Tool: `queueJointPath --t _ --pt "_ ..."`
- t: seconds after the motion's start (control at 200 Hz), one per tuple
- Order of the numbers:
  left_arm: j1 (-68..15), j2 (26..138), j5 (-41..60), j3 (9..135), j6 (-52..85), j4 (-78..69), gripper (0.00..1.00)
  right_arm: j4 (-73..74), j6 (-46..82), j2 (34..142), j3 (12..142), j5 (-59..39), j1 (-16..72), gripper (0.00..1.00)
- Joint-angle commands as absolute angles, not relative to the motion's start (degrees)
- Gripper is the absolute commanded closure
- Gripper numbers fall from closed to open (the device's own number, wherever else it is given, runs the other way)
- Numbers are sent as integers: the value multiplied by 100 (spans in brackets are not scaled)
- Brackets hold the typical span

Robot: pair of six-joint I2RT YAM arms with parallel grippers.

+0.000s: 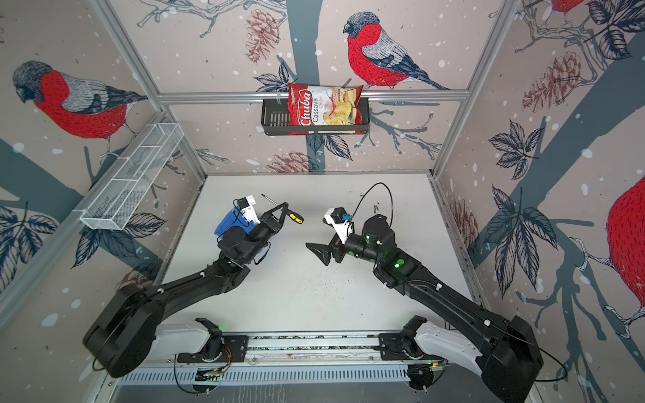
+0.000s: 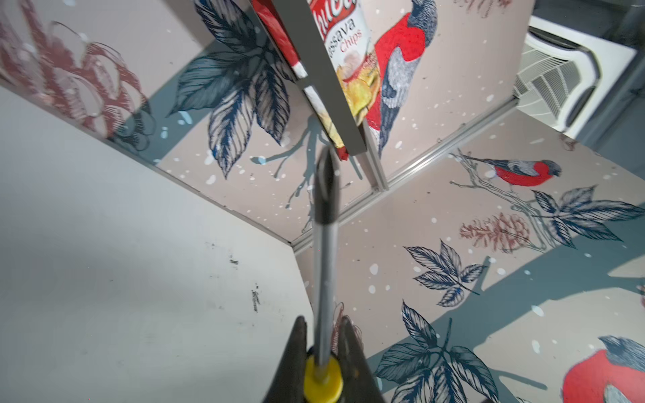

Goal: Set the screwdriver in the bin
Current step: 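Carry the screwdriver over the blue bin with the left gripper while the right gripper withdraws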

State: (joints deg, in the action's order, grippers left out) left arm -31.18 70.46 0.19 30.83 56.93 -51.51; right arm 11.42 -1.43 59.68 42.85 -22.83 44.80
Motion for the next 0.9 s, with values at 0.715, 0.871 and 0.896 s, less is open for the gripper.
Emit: queueJointPath --t 0.715,0.871,0.896 --pt "-1122 7006 -1218 4587 4138 899 100 826 -982 7148 4996 -1695 5313 0" --pt "-993 7454 -1235 4960 4125 1172 100 764 -1079 7534 5192 -1604 5510 0" --pt "-987 7533 -1247 5019 4099 1237 100 773 -1076 7573 5204 -1591 5536 0"
